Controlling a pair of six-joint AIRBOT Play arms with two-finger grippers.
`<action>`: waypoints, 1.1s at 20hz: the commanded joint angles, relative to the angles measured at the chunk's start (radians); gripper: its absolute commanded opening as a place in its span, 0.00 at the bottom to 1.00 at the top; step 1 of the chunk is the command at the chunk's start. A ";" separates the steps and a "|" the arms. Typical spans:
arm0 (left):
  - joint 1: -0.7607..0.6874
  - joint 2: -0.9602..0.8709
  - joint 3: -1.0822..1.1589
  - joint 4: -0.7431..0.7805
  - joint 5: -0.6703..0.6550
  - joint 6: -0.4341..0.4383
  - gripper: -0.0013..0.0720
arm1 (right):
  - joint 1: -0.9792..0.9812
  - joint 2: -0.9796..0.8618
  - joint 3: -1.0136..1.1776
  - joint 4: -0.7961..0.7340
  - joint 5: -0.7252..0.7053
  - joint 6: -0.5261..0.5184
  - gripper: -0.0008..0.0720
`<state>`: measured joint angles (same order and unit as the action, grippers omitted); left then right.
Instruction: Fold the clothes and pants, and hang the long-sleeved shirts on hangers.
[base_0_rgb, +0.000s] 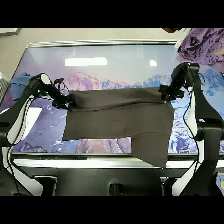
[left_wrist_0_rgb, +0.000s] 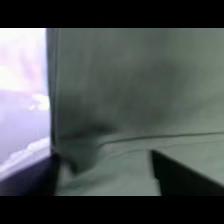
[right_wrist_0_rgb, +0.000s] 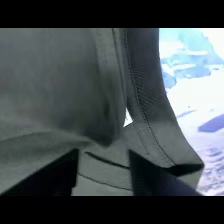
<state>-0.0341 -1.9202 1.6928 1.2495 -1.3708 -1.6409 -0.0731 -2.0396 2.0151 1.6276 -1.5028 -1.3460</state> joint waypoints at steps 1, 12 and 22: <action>0.014 0.015 0.045 0.005 0.004 -0.022 0.94 | -0.015 0.016 0.000 0.069 -0.067 -0.069 0.57; 0.312 0.492 -0.447 0.015 0.087 -0.037 0.94 | -0.523 0.591 -0.776 0.419 -0.016 -0.314 0.59; 0.319 0.577 -0.655 -0.012 0.133 -0.036 0.94 | -0.544 0.764 -1.309 0.414 0.100 -0.417 0.59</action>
<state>0.2817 -1.3537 1.0618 1.2434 -1.2457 -1.6775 -0.6128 -1.2945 0.8051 2.0361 -1.4570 -1.7245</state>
